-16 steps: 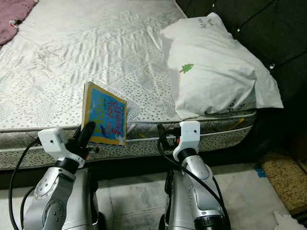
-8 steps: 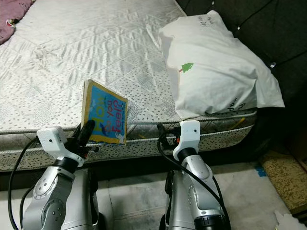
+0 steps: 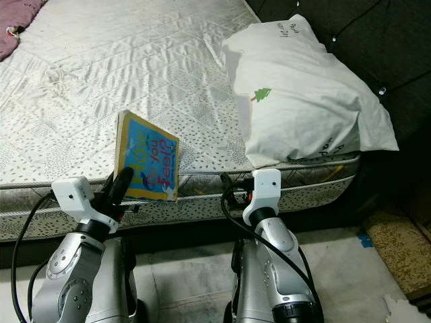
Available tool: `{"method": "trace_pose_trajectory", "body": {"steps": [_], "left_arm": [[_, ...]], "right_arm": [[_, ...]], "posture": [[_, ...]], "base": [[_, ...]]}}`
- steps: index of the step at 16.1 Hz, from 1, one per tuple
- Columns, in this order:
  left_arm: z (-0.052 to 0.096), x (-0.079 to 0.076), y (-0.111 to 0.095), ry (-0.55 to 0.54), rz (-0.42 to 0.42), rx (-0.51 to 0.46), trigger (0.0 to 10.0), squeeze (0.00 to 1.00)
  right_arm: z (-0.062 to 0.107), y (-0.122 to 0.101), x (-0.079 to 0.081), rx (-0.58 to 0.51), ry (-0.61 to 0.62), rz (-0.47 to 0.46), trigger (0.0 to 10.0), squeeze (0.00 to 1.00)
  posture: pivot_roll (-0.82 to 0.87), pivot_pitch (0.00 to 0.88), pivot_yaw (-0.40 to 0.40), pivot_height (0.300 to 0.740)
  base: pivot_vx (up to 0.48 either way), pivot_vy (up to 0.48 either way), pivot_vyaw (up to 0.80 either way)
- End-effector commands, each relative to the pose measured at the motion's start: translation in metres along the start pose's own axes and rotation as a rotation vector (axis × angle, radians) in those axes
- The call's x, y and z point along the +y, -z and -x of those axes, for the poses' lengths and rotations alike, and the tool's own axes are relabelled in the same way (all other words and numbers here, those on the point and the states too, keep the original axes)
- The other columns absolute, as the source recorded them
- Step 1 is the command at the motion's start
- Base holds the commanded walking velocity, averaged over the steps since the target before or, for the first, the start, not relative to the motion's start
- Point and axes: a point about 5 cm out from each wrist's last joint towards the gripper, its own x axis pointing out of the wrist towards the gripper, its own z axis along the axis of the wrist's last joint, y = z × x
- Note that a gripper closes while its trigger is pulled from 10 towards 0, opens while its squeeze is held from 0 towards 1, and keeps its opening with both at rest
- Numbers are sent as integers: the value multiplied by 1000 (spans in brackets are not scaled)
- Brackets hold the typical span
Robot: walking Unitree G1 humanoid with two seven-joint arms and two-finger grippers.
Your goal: Clean up the room
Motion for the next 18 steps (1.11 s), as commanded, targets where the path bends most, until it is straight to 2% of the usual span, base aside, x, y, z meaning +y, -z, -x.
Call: {"method": "trace_pose_trajectory", "body": {"steps": [1,8,11,18], "left_arm": [[-3,-5,-4,26,-5,-20,10000,0],[-8,-7,-6,16,-19,-29,10000,0],[-9,-6,-11,28,-30,-61,10000,0],[-9,-7,-10,38,-24,-63,10000,0]], "right_arm": [[0,1,-2,4,-1,5,10000,0],[-2,-3,-2,-17,-1,19,10000,0],[-4,-11,-1,-46,-5,21,10000,0],[-4,-11,-2,-49,-4,28,10000,0]], "posture": [[-31,105,-49,480],[-36,108,-48,480],[-36,108,-48,480],[-40,107,-48,480]], "base": [[0,0,0],[108,0,0],[81,0,0],[456,0,0]]}}
